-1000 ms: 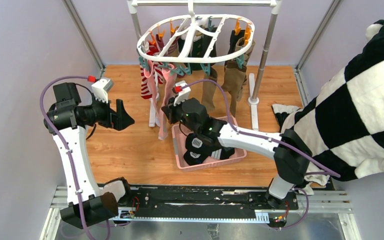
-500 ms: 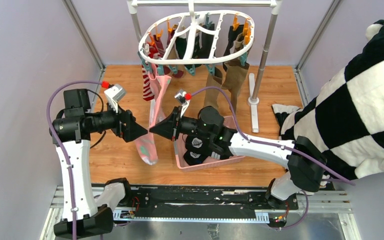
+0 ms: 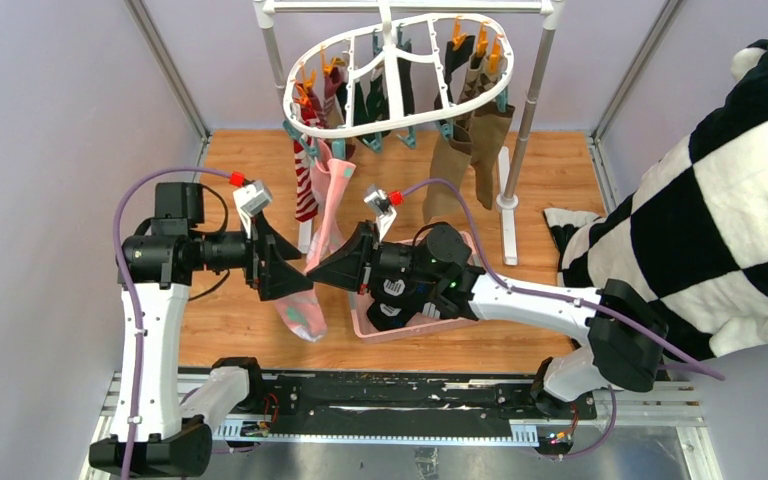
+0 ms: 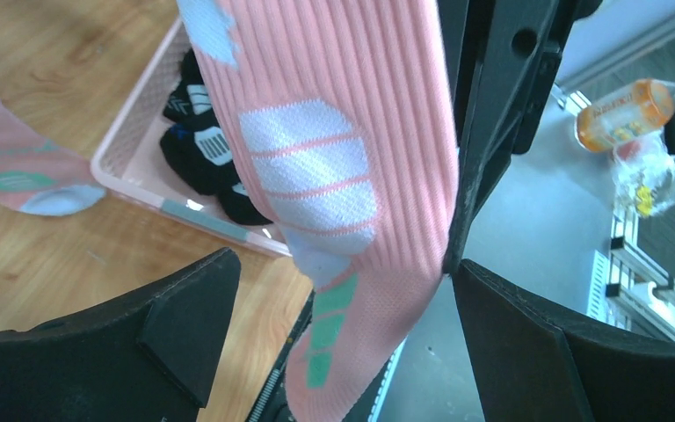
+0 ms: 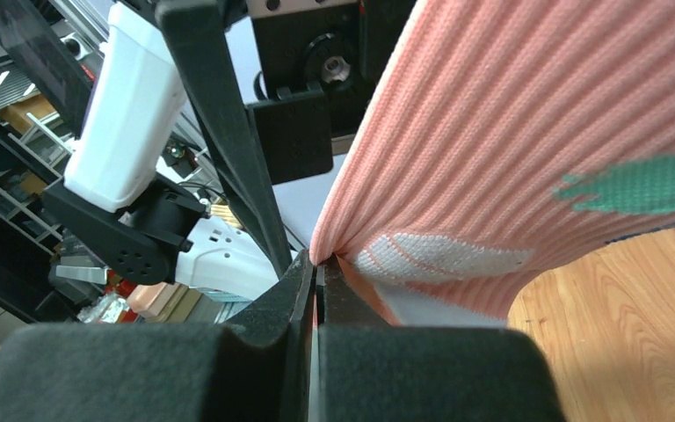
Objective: Remove the socks clipped to the hanger
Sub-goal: Remove the sock from the hanger.
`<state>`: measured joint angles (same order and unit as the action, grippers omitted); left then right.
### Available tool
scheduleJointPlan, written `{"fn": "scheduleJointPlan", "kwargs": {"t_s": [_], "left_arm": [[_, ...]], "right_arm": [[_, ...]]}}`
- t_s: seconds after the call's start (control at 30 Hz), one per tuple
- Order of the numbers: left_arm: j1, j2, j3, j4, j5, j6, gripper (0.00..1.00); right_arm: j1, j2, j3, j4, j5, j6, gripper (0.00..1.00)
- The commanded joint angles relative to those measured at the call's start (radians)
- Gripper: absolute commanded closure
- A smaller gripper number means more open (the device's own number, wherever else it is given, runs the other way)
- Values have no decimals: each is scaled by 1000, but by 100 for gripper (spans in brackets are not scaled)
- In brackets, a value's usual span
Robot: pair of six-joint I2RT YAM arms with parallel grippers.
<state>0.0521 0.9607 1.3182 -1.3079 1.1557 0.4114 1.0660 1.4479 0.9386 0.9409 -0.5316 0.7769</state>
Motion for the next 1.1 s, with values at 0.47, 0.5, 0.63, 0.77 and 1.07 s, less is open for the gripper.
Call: {"fn": "scheduleJointPlan", "kwargs": {"t_s": [0.47, 0.5, 0.63, 0.77, 1.07], "left_arm": [[-105, -26, -76, -13, -77, 96, 49], [-104, -22, -70, -12, -86, 97, 58], [-104, -4, -56, -12, -119, 98, 82], [-104, -2, -60, -11, -139, 106, 86], [-105, 11, -49, -12, -176, 103, 88]], "right_arm": [[-8, -144, -15, -186, 122, -14, 89], [-7, -162, -17, -226, 165, -24, 84], [2, -253, -11, -458, 394, -74, 60], [11, -346, 22, -651, 648, -124, 31], [-9, -283, 230, -804, 846, -274, 16]]}}
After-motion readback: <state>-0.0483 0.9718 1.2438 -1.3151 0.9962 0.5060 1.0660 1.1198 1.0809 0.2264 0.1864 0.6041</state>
